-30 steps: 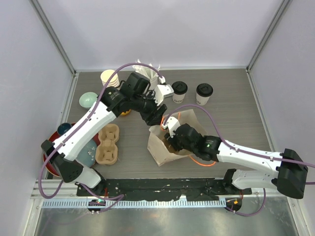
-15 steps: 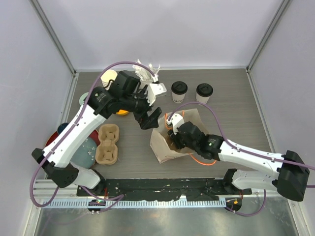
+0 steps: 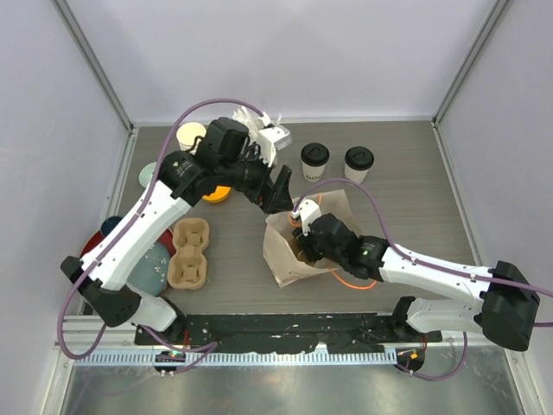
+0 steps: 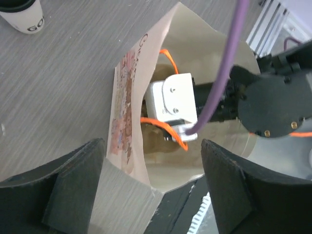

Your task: Pack the takeout coffee

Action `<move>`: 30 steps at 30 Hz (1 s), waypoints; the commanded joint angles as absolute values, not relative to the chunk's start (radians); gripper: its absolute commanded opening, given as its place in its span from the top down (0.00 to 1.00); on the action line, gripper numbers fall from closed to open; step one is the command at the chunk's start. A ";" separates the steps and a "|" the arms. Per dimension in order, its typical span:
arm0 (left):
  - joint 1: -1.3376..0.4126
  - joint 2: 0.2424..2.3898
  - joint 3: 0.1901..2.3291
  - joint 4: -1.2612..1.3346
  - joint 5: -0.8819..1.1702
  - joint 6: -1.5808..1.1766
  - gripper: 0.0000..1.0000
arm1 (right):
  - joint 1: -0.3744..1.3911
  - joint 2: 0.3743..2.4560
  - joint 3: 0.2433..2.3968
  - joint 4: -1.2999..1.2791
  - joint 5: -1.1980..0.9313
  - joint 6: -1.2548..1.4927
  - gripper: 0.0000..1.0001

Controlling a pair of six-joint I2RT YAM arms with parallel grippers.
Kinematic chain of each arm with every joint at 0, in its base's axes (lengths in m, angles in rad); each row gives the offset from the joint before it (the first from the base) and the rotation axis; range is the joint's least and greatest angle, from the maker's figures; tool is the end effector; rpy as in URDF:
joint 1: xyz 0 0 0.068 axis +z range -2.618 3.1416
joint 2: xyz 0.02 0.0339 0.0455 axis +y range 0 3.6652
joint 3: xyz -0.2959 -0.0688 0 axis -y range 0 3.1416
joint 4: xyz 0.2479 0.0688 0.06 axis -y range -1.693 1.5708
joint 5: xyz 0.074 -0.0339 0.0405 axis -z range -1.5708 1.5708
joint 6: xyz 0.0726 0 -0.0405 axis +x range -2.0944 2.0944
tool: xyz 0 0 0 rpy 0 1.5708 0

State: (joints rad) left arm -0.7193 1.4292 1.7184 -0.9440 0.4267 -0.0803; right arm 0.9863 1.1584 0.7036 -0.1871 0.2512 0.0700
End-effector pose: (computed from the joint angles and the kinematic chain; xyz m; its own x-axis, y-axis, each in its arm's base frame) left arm 0.2133 -0.2268 0.4493 -0.5246 0.3624 -0.7704 0.8073 0.4992 -0.3149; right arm 0.1619 0.2119 0.2432 -0.3784 -0.4491 -0.8094 -0.6731 0.7337 -0.0924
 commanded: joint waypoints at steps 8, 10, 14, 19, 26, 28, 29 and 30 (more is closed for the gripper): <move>-0.692 1.477 1.677 -0.809 0.408 -0.233 0.48 | 0.986 1.137 0.693 -0.158 0.244 0.092 0.72; -0.690 1.473 1.663 -0.804 0.413 -0.227 0.51 | 0.986 1.138 0.693 -0.158 0.244 0.092 0.72; -0.692 1.471 1.614 -0.819 0.434 -0.218 0.50 | 0.986 1.137 0.696 -0.158 0.250 0.095 0.72; -0.692 1.465 1.556 -0.828 0.408 -0.183 0.49 | 0.986 1.141 0.703 -0.158 0.250 0.092 0.72; -0.696 1.463 1.551 -0.834 0.396 -0.140 0.72 | 0.986 1.137 0.712 -0.163 0.242 0.083 0.72; -0.699 1.457 1.549 -0.821 0.402 -0.127 1.00 | 0.988 1.135 0.713 -0.173 0.232 0.078 0.73; -0.706 1.447 1.548 -0.815 0.402 -0.123 1.00 | 0.988 1.134 0.713 -0.179 0.227 0.072 0.73; -0.712 1.437 1.549 -0.805 0.390 -0.112 1.00 | 0.988 1.134 0.712 -0.187 0.218 0.063 0.73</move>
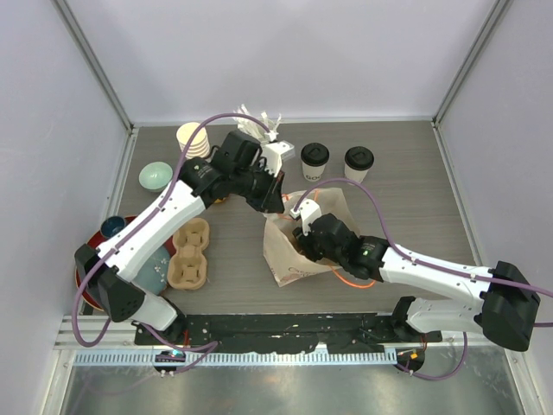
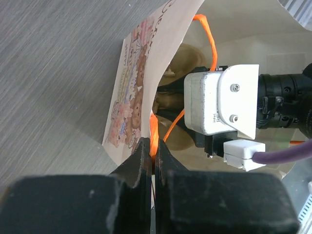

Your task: Pack the takeout coffee

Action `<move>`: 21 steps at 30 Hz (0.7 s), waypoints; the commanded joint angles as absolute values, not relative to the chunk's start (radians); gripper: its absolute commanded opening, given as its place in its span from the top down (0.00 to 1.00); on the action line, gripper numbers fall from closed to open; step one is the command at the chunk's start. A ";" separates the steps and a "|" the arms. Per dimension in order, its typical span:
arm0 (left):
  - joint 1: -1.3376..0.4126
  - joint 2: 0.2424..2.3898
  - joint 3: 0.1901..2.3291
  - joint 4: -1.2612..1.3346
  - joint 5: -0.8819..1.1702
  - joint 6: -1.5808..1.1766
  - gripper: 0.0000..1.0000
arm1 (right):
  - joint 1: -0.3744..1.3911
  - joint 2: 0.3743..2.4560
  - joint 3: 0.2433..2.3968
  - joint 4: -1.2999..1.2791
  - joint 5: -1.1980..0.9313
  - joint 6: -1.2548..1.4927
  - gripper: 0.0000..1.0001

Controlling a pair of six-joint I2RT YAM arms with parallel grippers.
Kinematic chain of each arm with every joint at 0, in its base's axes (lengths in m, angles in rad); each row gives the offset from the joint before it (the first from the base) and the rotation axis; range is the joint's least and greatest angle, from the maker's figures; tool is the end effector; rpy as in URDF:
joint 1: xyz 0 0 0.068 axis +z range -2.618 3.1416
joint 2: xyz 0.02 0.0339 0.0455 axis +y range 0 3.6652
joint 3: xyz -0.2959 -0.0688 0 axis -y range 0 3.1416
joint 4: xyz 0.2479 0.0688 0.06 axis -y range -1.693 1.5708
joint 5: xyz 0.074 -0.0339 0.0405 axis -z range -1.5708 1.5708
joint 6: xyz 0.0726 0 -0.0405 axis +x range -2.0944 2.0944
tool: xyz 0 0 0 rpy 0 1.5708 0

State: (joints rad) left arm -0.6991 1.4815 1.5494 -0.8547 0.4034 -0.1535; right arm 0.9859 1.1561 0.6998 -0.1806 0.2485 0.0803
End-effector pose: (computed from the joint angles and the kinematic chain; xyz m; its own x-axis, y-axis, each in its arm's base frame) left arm 0.2390 -0.2382 0.3852 -0.6586 0.3700 -0.6553 0.7117 0.5891 -0.3827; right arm 0.1616 0.2118 0.2431 -0.3834 -0.4381 -0.8131 -0.6704 0.7375 -0.0813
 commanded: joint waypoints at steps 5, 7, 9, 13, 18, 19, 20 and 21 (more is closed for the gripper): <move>-0.758 1.413 1.569 -0.788 0.196 -0.051 1.00 | 0.992 1.143 0.712 -0.245 0.210 0.055 0.73; -0.767 1.413 1.586 -0.792 0.149 -0.055 1.00 | 1.012 1.192 0.736 -0.296 0.233 0.061 0.73; -0.788 1.417 1.615 -0.799 0.112 -0.064 1.00 | 1.040 1.233 0.773 -0.352 0.297 0.063 0.73; -0.813 1.419 1.672 -0.830 0.075 -0.063 1.00 | 1.085 1.307 0.813 -0.391 0.328 0.093 0.73; -0.841 1.404 1.718 -0.909 0.127 -0.040 1.00 | 1.085 1.308 0.863 -0.449 0.394 0.192 0.73; -0.847 1.398 1.721 -0.919 0.132 -0.032 1.00 | 1.085 1.310 0.876 -0.462 0.405 0.215 0.73; -0.850 1.388 1.726 -0.931 0.132 -0.023 1.00 | 1.083 1.310 0.888 -0.471 0.414 0.253 0.73; -0.851 1.384 1.733 -0.949 0.136 -0.005 1.00 | 1.085 1.310 0.906 -0.480 0.420 0.271 0.72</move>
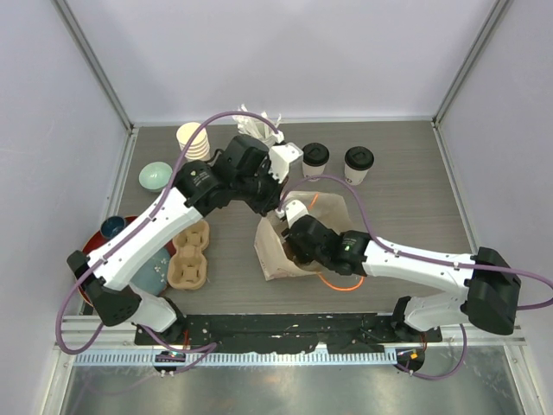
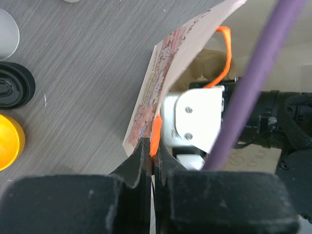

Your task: Pack the takeout coffee

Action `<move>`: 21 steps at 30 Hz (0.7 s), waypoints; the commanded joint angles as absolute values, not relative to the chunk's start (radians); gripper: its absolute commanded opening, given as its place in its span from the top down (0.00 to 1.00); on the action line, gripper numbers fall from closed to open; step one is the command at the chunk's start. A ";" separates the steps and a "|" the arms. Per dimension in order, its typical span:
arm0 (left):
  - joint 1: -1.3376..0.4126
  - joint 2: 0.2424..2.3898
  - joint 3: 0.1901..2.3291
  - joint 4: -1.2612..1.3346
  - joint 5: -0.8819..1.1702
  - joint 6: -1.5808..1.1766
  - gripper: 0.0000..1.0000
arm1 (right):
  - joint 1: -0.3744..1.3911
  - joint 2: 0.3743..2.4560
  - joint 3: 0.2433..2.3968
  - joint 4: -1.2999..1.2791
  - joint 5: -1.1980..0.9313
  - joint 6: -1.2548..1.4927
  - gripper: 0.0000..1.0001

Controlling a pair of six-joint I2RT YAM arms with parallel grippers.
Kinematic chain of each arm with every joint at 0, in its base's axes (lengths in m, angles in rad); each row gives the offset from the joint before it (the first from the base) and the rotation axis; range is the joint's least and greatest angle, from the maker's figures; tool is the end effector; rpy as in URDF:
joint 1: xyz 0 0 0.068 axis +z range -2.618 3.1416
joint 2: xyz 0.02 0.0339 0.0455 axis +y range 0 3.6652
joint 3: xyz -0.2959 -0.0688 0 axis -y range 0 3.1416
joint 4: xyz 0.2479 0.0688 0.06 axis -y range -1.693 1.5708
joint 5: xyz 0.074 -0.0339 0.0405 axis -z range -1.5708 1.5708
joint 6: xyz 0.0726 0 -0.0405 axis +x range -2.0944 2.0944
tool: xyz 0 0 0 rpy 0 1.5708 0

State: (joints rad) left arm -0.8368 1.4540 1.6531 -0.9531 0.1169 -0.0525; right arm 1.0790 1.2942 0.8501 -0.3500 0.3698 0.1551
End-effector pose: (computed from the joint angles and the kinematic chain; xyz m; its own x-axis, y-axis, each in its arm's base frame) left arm 0.2102 -0.2456 0.4152 -0.4996 0.4760 -0.7238 0.7692 0.6280 -0.1180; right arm 0.1592 0.2416 0.2448 -0.4412 -0.5186 -0.7323 -0.6418 0.7528 -0.1464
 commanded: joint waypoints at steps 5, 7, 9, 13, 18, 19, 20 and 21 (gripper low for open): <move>-0.851 1.342 1.738 -0.995 0.159 0.069 1.00 | 1.085 1.344 0.917 -0.480 0.422 0.350 0.72; -0.853 1.324 1.724 -1.003 0.160 0.109 1.00 | 1.083 1.370 0.913 -0.472 0.404 0.383 0.72; -0.861 1.298 1.677 -1.005 0.157 0.153 1.00 | 1.080 1.394 0.919 -0.457 0.342 0.412 0.72; -0.903 1.278 1.580 -1.011 0.098 0.227 1.00 | 1.080 1.414 0.957 -0.446 0.287 0.457 0.72; -0.962 1.282 1.554 -1.026 0.068 0.253 1.00 | 1.075 1.437 1.020 -0.449 0.334 0.457 0.72; -0.965 1.290 1.557 -1.025 0.055 0.253 1.00 | 1.077 1.443 1.037 -0.452 0.328 0.453 0.72; -0.966 1.292 1.572 -1.023 0.020 0.253 1.00 | 1.075 1.453 1.054 -0.462 0.319 0.454 0.72; -0.966 1.298 1.583 -1.016 0.008 0.255 1.00 | 1.075 1.463 1.089 -0.488 0.298 0.454 0.72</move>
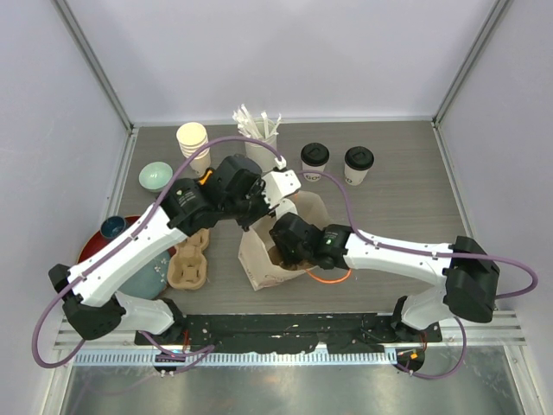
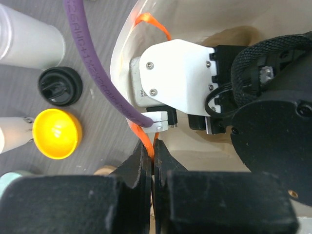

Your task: Pack the takeout coffee

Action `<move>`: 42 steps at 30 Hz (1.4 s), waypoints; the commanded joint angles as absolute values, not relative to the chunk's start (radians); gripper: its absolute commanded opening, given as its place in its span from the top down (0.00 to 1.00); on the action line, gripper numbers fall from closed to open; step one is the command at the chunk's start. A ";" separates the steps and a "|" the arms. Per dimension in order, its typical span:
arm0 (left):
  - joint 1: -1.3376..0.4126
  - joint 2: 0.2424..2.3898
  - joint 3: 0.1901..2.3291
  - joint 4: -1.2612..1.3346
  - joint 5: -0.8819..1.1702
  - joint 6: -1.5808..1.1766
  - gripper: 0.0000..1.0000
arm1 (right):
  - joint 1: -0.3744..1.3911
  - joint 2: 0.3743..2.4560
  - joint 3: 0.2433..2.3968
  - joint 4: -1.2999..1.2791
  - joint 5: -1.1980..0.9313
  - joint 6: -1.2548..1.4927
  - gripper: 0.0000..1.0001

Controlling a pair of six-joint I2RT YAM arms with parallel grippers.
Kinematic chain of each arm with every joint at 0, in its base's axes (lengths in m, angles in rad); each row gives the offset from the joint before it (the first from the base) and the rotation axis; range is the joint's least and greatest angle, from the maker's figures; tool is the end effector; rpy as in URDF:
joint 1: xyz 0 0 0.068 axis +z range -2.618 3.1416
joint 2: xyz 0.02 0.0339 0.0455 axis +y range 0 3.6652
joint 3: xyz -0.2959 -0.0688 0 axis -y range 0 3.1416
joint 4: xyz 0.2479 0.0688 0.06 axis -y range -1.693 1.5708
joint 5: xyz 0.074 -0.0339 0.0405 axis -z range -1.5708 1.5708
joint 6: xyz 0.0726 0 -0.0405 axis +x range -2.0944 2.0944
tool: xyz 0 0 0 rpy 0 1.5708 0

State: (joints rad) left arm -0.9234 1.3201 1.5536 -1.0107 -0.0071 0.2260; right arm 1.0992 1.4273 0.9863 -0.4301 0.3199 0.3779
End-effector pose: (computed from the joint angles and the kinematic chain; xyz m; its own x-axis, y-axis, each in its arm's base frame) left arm 0.1683 -0.2217 0.4131 -0.2341 0.6812 -0.6936 0.8692 0.4663 0.1646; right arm 0.1655 0.2743 0.2455 -0.6011 -0.4078 -0.6873 -0.5722 0.8200 0.0140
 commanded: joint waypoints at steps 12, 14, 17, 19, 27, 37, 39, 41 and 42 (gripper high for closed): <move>-1.012 1.333 1.666 -0.971 -0.235 0.322 1.00 | 0.968 1.385 1.062 -0.322 0.028 0.583 0.68; -1.019 1.335 1.667 -0.966 -0.250 0.333 1.00 | 0.954 1.374 1.065 -0.314 0.028 0.595 0.69; -1.034 1.345 1.683 -0.953 -0.276 0.351 1.00 | 0.951 1.411 1.055 -0.302 0.014 0.630 0.69; -1.039 1.362 1.701 -0.951 -0.285 0.362 1.00 | 0.953 1.427 1.048 -0.304 0.032 0.659 0.69; -1.058 1.351 1.654 -0.936 -0.308 0.455 1.00 | 1.031 1.348 1.035 -0.319 0.288 0.680 0.68; -1.123 1.283 1.637 -0.875 -0.348 0.437 1.00 | 1.035 1.281 0.893 -0.187 0.236 0.799 0.64; -1.149 1.244 1.605 -0.845 -0.353 0.434 1.00 | 1.043 1.284 0.867 -0.164 0.238 0.801 0.64; -1.210 1.195 1.571 -0.796 -0.386 0.455 1.00 | 1.068 1.285 0.835 -0.114 0.279 0.776 0.64; -1.241 1.177 1.533 -0.782 -0.406 0.468 1.00 | 1.077 1.289 0.830 -0.109 0.310 0.744 0.65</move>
